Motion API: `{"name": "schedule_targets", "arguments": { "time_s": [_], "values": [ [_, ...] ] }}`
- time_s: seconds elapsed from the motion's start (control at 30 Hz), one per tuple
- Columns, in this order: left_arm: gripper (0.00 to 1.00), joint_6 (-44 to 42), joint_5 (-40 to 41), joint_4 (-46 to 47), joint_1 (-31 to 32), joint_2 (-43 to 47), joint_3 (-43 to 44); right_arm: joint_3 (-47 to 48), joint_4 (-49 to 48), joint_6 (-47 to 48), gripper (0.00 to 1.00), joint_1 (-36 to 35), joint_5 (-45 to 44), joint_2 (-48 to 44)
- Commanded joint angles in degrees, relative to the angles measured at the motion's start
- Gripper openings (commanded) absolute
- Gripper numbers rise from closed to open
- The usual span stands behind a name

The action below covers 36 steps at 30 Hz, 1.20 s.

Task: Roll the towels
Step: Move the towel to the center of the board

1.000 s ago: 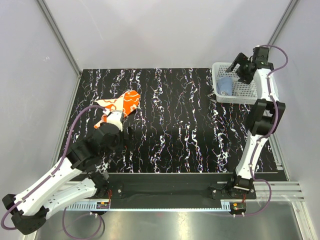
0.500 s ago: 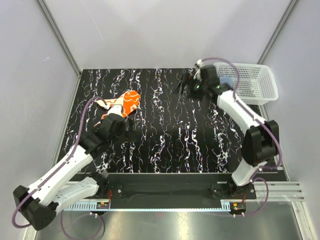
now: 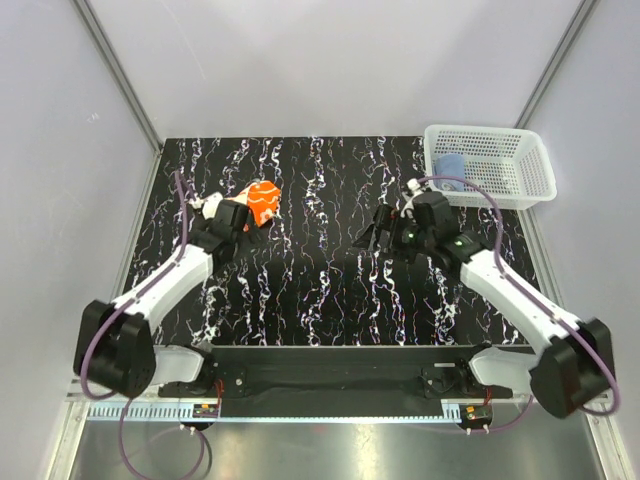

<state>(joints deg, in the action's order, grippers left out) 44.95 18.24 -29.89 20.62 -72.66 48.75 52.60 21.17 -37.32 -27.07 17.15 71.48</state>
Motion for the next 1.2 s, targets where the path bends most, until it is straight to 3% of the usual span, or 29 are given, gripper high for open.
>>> {"name": "schedule_targets", "arguments": {
  "time_s": [0.0,0.23,0.57,0.8,0.83,0.93,1.07,1.17],
  "values": [
    [0.90,5.06,4.87,9.22,-0.67,-2.56,1.43,-0.92,2.55,1.02,1.00,-0.35,-1.68,-6.52],
    [0.83,7.08,8.74,12.22,-0.85,-13.10,5.04,-4.43,2.74,1.29,1.00,-0.35,-0.36,-8.64],
    [0.73,6.73,11.03,14.94,-2.78,-20.23,6.62,-6.54,0.81,2.52,1.00,-0.35,0.08,-6.62],
    [0.46,5.76,9.97,16.88,-4.71,-25.33,8.64,-6.54,0.80,3.83,1.00,-0.44,-0.01,-5.39],
    [0.36,5.68,9.89,16.97,-4.97,-25.77,9.34,-6.46,0.80,4.10,1.00,-0.35,-0.10,-5.13],
    [0.26,5.24,9.89,16.97,-5.33,-27.18,10.40,-6.46,0.98,4.36,1.00,-0.44,-0.10,-4.86],
    [0.00,4.45,9.01,16.62,-5.42,-27.45,12.15,-6.11,1.24,4.62,1.00,-0.35,-0.45,-4.51],
    [0.00,1.99,6.73,15.65,-5.42,-25.43,14.08,-5.58,1.68,4.36,0.99,-0.35,-0.80,-4.86]
  ]
}}
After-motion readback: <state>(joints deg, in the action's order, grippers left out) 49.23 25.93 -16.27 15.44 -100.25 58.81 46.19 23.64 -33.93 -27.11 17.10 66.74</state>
